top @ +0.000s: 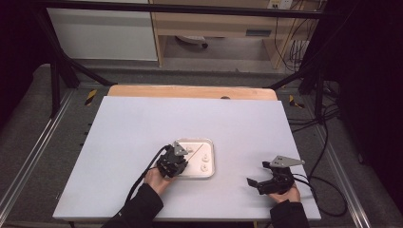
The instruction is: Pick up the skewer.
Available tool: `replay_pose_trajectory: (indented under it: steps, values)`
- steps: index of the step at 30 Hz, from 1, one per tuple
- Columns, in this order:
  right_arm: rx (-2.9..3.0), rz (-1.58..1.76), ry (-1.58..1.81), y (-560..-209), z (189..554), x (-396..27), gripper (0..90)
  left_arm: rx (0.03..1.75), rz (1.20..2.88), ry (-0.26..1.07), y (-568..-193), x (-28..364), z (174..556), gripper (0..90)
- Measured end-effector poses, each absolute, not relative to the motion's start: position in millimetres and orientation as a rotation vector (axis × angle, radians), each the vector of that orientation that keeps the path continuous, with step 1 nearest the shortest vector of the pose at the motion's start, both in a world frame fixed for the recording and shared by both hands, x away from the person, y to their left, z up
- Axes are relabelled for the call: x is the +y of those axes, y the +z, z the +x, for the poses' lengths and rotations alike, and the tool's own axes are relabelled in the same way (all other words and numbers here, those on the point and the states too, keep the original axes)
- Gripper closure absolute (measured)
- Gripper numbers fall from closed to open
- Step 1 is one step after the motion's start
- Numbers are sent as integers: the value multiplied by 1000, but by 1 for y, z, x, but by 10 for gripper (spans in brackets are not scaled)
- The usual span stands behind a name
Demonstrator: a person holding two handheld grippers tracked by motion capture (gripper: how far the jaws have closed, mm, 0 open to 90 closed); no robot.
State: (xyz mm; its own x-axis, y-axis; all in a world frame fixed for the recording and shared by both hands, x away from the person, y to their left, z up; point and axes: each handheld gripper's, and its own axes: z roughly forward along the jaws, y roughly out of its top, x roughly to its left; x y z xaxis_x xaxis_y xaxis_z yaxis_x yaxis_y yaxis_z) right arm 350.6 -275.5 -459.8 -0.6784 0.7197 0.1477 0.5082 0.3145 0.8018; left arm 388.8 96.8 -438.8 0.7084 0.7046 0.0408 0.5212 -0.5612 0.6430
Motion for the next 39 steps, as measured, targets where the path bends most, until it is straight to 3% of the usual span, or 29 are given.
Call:
replay_pose_trajectory:
  steps: [6, 39]
  values:
    - [2344, 1119, 1294, -460, 350, -275, 10, 942, 2289, 416, -440, 96, 385, 872]
    - [2353, 1098, 1280, -459, 350, -272, 9, 910, 2174, 379, -428, 113, 378, 886]
